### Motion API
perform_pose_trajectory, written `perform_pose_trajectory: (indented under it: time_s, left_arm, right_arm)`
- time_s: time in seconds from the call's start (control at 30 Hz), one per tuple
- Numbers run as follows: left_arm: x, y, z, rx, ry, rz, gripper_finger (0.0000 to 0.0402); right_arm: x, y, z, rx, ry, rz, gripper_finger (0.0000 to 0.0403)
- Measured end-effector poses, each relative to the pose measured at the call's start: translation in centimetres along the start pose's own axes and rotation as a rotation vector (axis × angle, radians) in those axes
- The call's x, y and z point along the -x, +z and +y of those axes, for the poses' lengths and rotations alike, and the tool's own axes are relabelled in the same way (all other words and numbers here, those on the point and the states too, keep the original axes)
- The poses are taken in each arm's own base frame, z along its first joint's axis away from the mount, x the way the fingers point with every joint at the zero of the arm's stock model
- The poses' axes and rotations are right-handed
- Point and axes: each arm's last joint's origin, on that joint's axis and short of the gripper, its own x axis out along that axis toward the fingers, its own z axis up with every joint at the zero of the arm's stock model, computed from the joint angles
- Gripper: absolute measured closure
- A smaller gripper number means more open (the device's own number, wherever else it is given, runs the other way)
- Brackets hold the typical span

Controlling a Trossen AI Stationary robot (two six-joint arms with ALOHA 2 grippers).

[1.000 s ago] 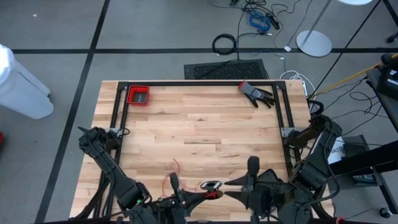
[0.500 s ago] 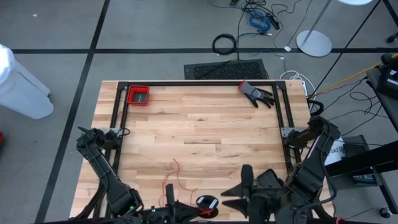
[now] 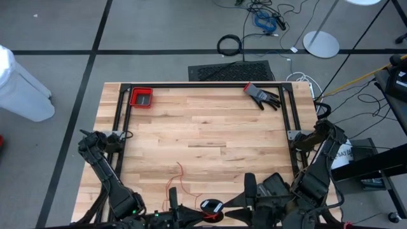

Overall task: Coil cords
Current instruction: Coil the red wire onto the spool

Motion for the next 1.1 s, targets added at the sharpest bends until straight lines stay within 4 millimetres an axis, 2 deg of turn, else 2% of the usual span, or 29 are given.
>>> perform_pose_trajectory:
  time_s: [0.23, 0.5, 1.0, 1.1]
  left_arm:
    - [0.0, 0.0, 0.0, 0.002, 0.004, 0.001, 0.0395]
    - [0.0, 0.0, 0.0, 0.001, 0.003, 0.002, 0.0395]
    - [0.1, 0.0, 0.0, 0.0, 0.0, 0.002, 0.0395]
    - [0.1, 0.0, 0.0, 0.002, 0.0, 0.001, 0.0395]
  right_arm:
    - [-1.2, -0.4, -0.7, -0.004, -0.032, 0.024, 0.0291]
    - [-1.3, -0.3, -1.0, -0.02, -0.04, 0.012, 0.0294]
    - [-2.6, -0.6, -0.3, 0.047, -0.044, 0.022, 0.0394]
    - [-2.6, -0.5, -0.4, 0.045, -0.051, 0.021, 0.0397]
